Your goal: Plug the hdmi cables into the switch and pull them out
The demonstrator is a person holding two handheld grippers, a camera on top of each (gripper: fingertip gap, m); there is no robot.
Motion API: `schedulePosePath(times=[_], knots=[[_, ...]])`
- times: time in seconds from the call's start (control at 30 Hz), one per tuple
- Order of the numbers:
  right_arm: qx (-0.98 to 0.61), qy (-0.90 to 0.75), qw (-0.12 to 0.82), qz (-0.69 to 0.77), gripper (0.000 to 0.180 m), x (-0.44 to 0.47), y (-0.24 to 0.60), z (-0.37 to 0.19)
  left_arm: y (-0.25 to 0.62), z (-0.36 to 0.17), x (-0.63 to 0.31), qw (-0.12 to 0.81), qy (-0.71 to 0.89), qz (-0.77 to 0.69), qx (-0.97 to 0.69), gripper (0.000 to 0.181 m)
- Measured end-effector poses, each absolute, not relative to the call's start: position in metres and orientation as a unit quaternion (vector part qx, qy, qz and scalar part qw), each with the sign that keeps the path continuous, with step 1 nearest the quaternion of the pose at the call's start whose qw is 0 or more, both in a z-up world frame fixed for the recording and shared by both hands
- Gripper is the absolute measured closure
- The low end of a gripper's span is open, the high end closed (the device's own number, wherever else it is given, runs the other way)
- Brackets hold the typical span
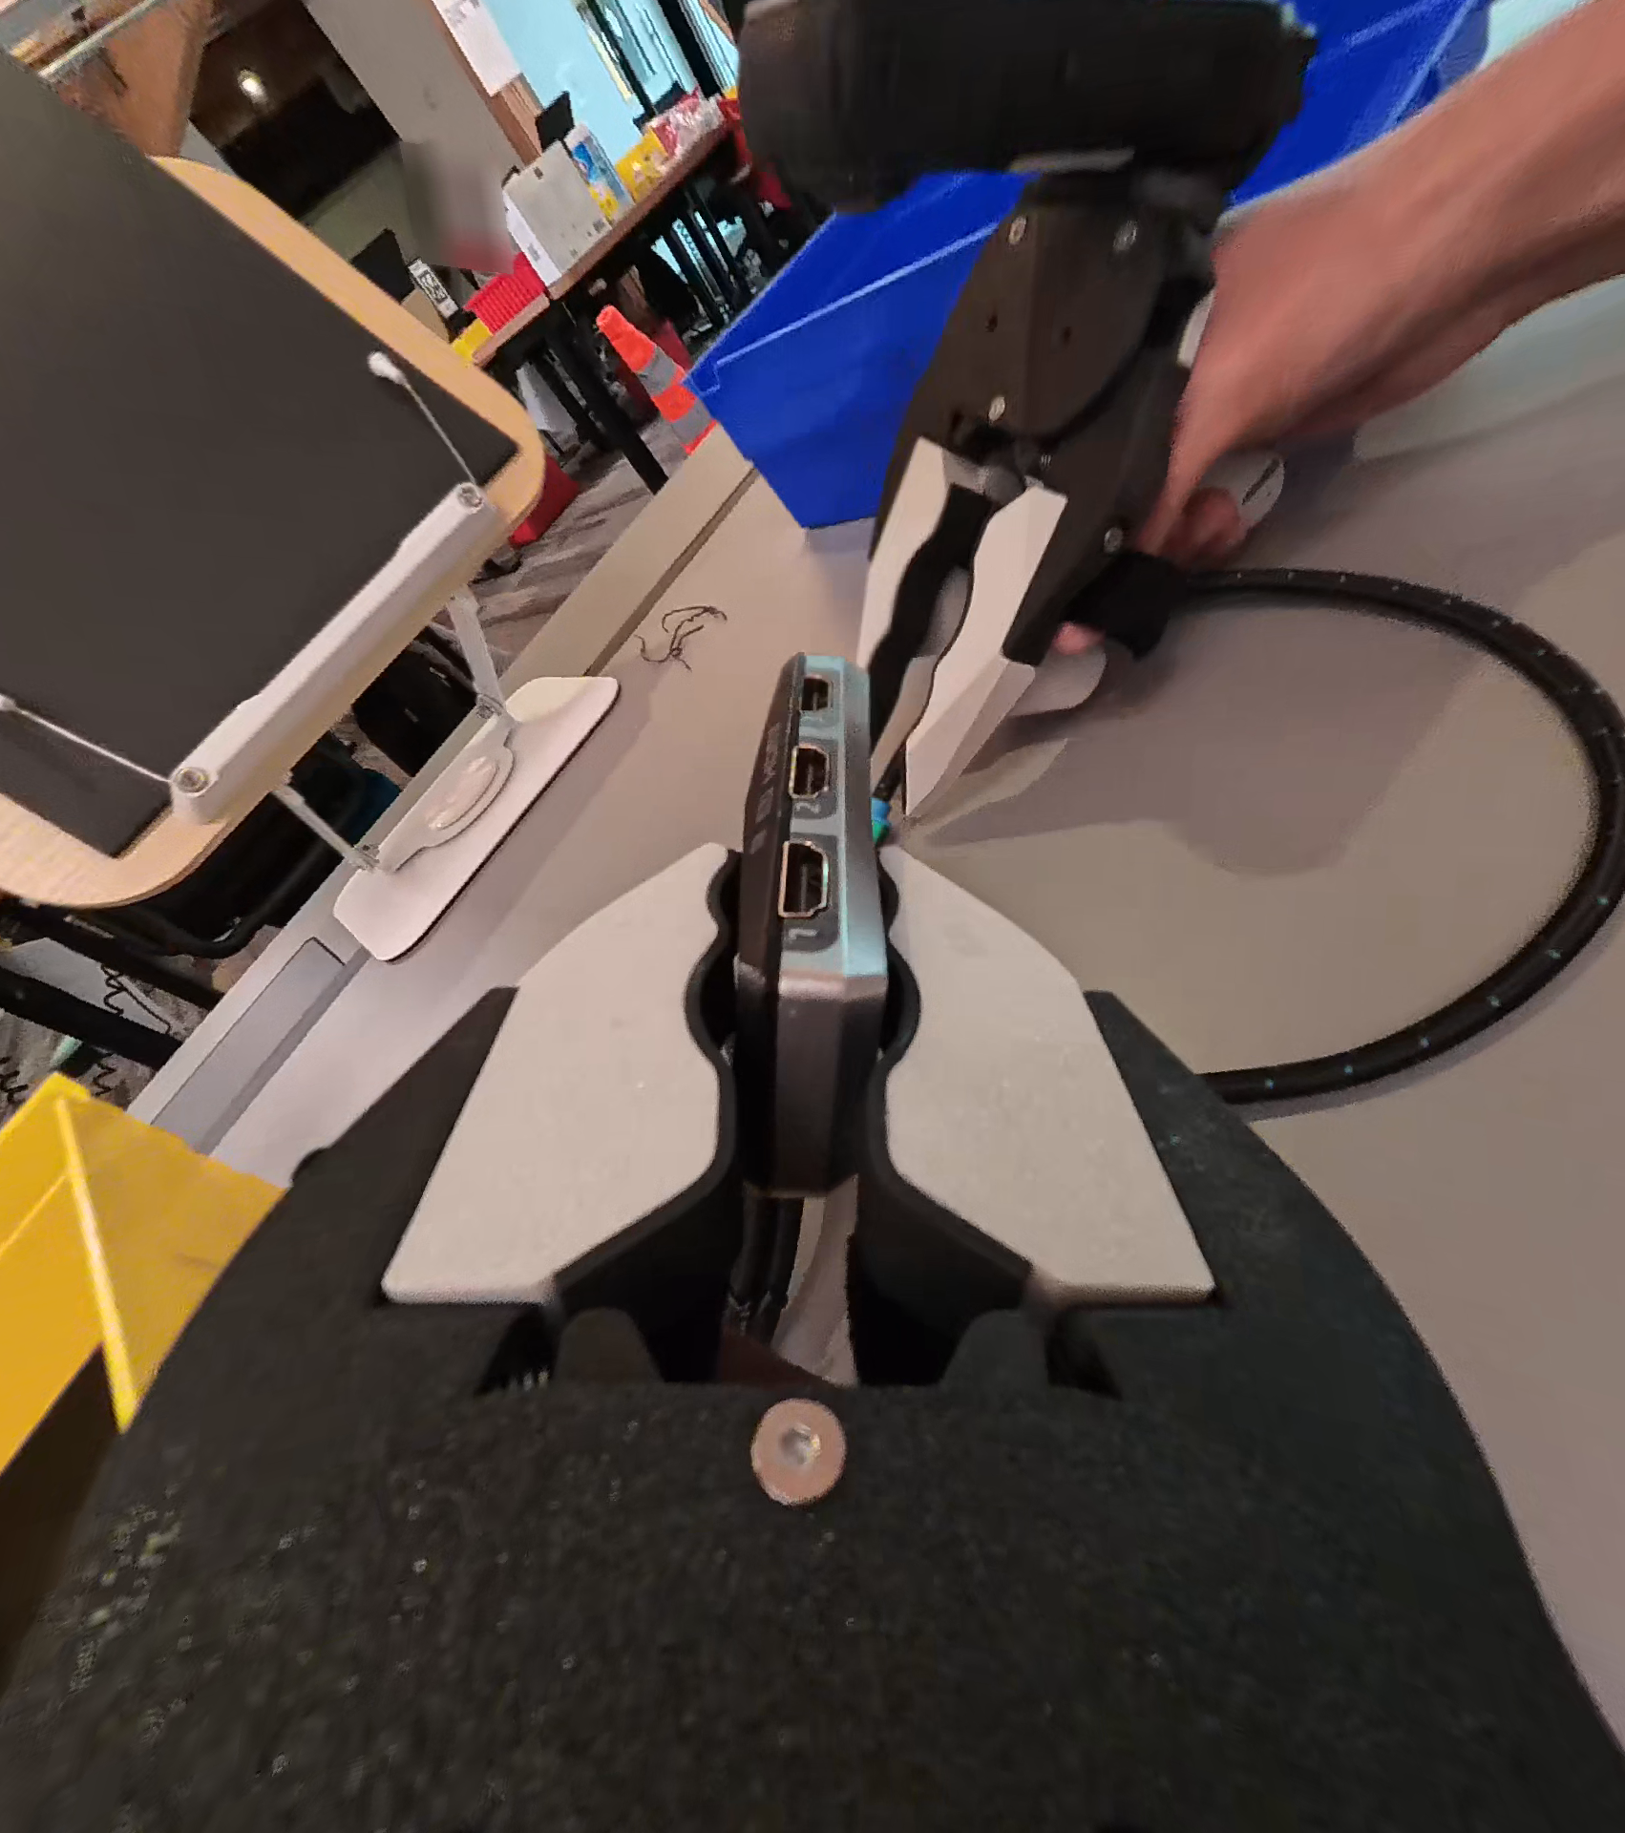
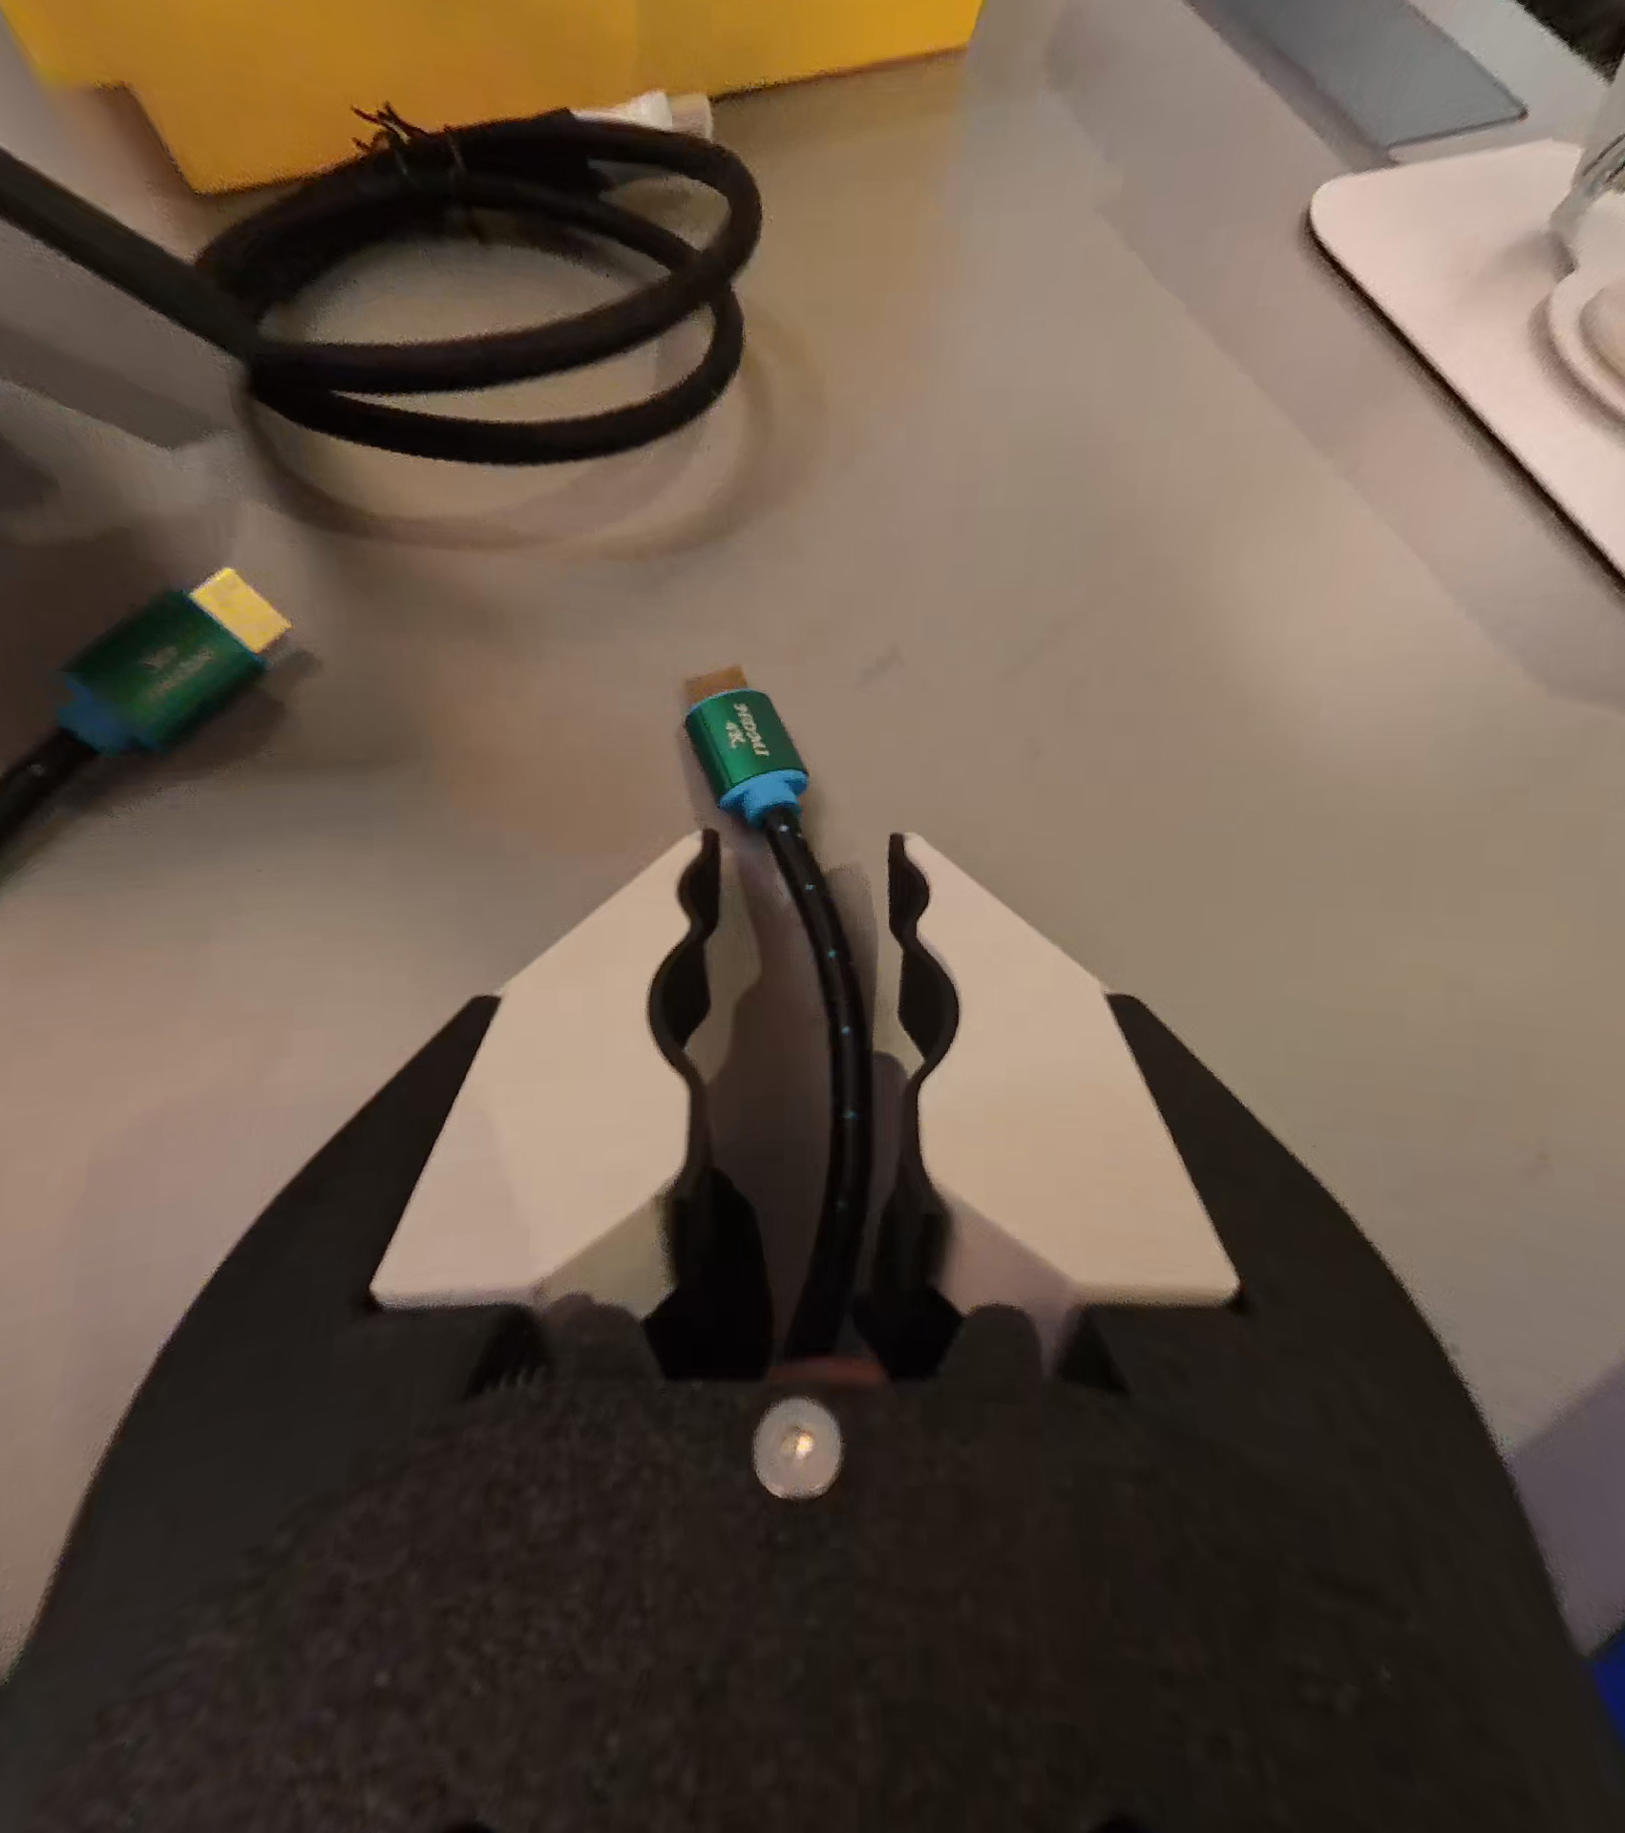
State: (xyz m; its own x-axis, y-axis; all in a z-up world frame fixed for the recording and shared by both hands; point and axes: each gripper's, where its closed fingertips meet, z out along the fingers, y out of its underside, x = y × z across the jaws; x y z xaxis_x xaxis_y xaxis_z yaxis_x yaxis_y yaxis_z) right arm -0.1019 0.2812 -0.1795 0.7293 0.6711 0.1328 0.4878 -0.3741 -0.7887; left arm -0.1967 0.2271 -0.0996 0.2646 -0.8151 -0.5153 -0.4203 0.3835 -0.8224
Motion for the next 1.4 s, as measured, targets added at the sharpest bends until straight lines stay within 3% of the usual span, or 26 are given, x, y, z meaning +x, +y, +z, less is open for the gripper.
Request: schedulePosePath(times=[0.17,0.33,0.53,0.67,0.93,1.4], knots=[[-0.831,-0.355,0.410,0.124,0.172,-0.102,0.278,-0.186,0.230,-0.100,-0.199,0.597,0.570,-0.179,-0.536,0.158],[-0.833,-0.336,0.413,0.153,0.174,-0.103,0.247,-0.142,0.232,-0.105,-0.192,0.611,0.585,-0.126,-0.518,0.159],[-0.880,-0.308,0.319,0.168,0.174,-0.096,0.173,-0.098,0.230,-0.105,-0.180,0.640,0.615,0.001,-0.461,0.158],[-0.891,-0.310,0.277,0.180,0.174,-0.105,0.150,-0.096,0.221,-0.102,-0.168,0.649,0.625,0.036,-0.432,0.158],[-0.872,-0.263,0.278,0.305,0.174,-0.137,0.149,-0.086,0.217,-0.091,-0.168,0.680,0.601,0.098,-0.408,0.158],[-0.861,-0.224,0.279,0.360,0.174,-0.138,0.155,-0.086,0.222,-0.091,-0.170,0.694,0.581,0.161,-0.395,0.159]])
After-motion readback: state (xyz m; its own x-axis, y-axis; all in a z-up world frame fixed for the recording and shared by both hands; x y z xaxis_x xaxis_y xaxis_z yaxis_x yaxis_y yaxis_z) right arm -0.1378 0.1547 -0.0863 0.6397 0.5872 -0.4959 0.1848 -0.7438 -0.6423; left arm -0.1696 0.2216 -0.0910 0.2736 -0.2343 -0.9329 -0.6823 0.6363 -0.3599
